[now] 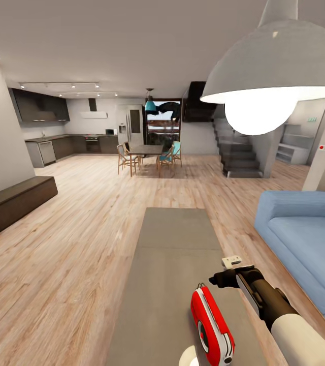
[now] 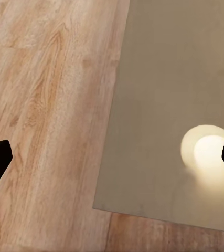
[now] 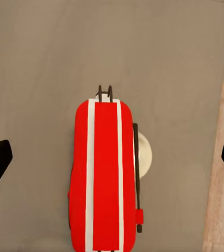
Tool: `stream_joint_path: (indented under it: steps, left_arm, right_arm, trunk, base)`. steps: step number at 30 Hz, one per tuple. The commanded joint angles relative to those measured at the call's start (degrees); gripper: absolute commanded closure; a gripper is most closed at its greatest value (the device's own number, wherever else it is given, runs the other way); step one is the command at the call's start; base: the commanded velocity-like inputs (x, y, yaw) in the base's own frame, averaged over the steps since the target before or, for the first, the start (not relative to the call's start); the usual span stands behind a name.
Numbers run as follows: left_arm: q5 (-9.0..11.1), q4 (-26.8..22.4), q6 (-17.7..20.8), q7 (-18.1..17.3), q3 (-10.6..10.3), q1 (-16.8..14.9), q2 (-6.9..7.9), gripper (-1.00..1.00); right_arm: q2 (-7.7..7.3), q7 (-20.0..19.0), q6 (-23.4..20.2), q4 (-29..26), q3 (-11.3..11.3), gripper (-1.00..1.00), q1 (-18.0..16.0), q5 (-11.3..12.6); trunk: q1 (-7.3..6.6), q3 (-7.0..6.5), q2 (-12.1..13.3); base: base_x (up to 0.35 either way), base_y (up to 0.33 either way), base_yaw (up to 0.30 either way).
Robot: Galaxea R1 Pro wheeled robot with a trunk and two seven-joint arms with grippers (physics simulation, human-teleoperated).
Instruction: Turn on the radio receiver that's on the table in the living room.
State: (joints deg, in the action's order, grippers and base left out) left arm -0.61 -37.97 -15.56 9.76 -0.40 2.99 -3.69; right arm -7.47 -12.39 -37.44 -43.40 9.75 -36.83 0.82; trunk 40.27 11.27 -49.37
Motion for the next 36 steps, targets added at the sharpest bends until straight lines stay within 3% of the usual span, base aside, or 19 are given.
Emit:
stream_joint_path:
  steps: [1,16,25,36]
  left_arm:
    - [0.00,0.00,0.00,0.00,0.00,0.00,0.00,-1.00]
    - [0.00,0.00,0.00,0.00,0.01,0.00,0.00,-1.00]
    - [0.00,0.00,-0.05,0.00,0.04,0.00,0.00,-1.00]
    - [0.00,0.00,-0.09,0.00,0.04,0.00,0.00,-1.00]
  right_arm:
    - [0.00,-0.15,0.00,0.13,-0.03,-1.00,0.00,0.02]
    - [0.00,-0.61,0.07,6.05,-0.09,-1.00,0.00,0.25]
    - [0.00,-0.62,0.09,6.84,-0.09,-1.00,0.00,0.23]
    - [0.00,-0.62,0.09,6.93,-0.09,-1.00,0.00,0.19]
  trunk:
    - [0.23,0.19,-0.42]
    - [3.52,2.88,-6.43]
    - [5.50,4.49,-10.04]
    - [5.50,4.49,-10.04]
  base:
    - [0.000,0.000,0.000]
    - [0.000,0.000,0.000]
    - [0.000,0.000,0.000]
    - [0.000,0.000,0.000]
